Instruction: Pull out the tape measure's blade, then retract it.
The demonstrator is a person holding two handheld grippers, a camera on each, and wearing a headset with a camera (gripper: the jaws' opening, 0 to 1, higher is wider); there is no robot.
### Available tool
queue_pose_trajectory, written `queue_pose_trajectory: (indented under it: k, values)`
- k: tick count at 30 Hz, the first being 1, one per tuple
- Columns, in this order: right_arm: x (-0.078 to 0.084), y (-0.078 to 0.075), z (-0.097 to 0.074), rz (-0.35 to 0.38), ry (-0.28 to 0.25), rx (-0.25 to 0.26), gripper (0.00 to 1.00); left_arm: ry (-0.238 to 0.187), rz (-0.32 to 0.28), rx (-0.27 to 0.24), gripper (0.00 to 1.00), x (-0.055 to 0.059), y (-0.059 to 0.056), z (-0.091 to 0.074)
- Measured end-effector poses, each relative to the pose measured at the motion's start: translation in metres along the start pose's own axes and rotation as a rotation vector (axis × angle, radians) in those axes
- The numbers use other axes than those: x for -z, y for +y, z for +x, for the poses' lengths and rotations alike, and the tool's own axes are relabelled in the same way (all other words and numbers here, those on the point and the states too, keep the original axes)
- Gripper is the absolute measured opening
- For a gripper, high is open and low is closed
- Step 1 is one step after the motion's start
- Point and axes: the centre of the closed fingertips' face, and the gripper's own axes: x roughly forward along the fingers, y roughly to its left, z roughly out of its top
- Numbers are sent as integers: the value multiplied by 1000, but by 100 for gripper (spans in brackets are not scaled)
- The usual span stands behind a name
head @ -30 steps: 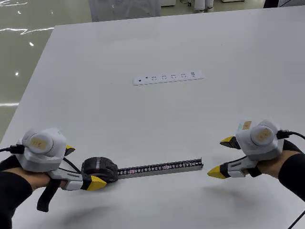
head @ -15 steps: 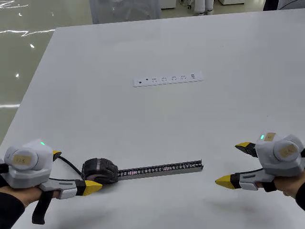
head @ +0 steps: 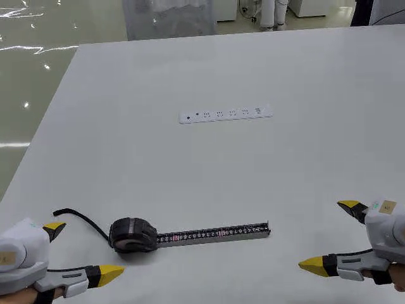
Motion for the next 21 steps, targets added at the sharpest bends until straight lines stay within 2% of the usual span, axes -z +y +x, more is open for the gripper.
queue_pose_trajectory:
  k: [6, 9, 13, 15, 17, 19, 21]
  values:
    - [17, 0, -13, 40, 7, 5, 99, -27, 26, -13, 99, -3, -2, -4]
    - [28, 0, -16, 53, 34, -1, 99, -25, 19, -4, 99, 0, -6, -4]
    - [31, 6, -22, 55, 8, -11, 99, -15, 19, -3, 99, 10, -8, -5]
    - [42, 4, -24, 58, 35, 5, 99, -23, 15, 1, 99, 11, -11, -8]
    - [44, 3, -27, 72, 19, 11, 99, -25, 23, 2, 99, 12, -14, -10]
    - [45, 3, -31, 76, 8, 24, 99, -2, 19, -6, 99, 17, -14, -12]
    - [47, 4, -34, 77, 5, 25, 99, -2, 11, -5, 99, 19, -15, -13]
